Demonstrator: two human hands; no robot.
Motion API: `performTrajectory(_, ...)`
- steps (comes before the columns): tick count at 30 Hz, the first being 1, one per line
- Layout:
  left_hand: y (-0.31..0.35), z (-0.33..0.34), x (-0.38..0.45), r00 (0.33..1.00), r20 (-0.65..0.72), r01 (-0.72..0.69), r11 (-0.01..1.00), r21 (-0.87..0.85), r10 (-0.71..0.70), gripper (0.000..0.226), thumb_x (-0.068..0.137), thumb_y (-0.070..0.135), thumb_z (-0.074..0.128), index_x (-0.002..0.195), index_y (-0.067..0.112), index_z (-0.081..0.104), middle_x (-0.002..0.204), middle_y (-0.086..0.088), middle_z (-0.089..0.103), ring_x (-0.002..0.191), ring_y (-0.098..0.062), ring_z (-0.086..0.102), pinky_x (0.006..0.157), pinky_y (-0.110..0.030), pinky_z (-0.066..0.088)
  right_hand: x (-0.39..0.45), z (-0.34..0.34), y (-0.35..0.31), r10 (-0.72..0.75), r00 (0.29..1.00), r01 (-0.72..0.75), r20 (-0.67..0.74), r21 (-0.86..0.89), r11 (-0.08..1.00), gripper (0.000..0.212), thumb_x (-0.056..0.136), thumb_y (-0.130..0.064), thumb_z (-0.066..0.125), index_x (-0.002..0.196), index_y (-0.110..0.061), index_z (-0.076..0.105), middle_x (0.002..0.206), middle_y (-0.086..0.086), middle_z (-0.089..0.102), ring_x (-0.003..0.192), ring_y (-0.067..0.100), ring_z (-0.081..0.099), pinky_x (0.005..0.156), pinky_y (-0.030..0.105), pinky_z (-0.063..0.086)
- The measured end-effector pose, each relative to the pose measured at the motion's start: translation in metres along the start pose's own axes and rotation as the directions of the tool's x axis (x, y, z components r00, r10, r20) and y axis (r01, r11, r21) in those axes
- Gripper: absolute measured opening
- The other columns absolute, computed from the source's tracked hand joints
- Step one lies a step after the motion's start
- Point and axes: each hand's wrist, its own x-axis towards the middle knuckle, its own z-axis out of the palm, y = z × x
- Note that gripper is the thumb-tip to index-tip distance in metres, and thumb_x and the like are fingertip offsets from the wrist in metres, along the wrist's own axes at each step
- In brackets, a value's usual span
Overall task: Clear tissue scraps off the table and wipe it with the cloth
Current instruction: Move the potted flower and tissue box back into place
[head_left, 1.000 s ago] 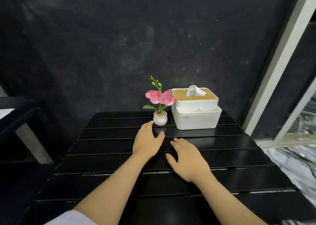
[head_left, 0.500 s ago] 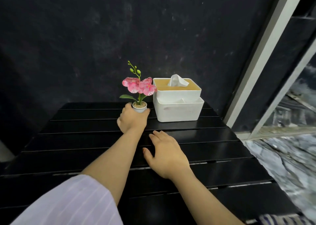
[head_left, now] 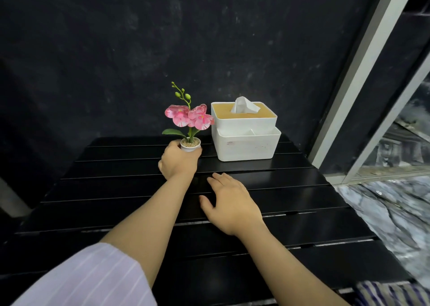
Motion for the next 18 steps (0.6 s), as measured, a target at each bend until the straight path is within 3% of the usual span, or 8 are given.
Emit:
performTrajectory(5, -0.007, -0.024, -0.014, 0.999, 0.038, 0.003, 0.997, -0.078, 0.0, 0.046, 0.068, 0.032, 0.078, 0.109, 0.017, 0.064, 0.106, -0.002, 0.069, 0.097, -0.021, 0.062, 0.084, -0.033, 0.049, -0.001, -0.001, -0.001, 0.012, 1.0, -0.012, 0.007, 0.007, 1.0, 0.057, 0.091, -0.044, 0.038, 0.14, -0.017, 0.03, 0.153, 0.002, 0.025, 0.143, 0.018, 0.014, 0.118, 0.034, 0.01)
performTrajectory(9, -0.012, -0.044, -0.026, 0.996, 0.086, 0.014, 0.994, -0.109, -0.004, 0.045, 0.067, 0.027, 0.08, 0.108, 0.016, 0.065, 0.098, 0.003, 0.067, 0.085, -0.011, 0.055, 0.074, -0.026, 0.041, -0.002, -0.001, -0.003, 0.025, 1.0, -0.025, 0.016, 0.004, 1.0, 0.058, 0.091, -0.045, 0.038, 0.14, -0.017, 0.03, 0.153, 0.001, 0.025, 0.143, 0.017, 0.014, 0.118, 0.034, 0.011)
performTrajectory(18, -0.035, -0.102, -0.054, 0.993, 0.118, 0.004, 0.995, -0.101, 0.008, 0.042, 0.067, 0.026, 0.081, 0.105, 0.016, 0.065, 0.087, 0.01, 0.06, 0.086, -0.009, 0.057, 0.065, -0.018, 0.039, -0.003, -0.005, -0.006, 0.029, 0.999, -0.029, 0.03, -0.017, 0.999, 0.057, 0.091, -0.043, 0.04, 0.139, -0.015, 0.032, 0.152, 0.004, 0.028, 0.142, 0.019, 0.018, 0.117, 0.034, 0.015)
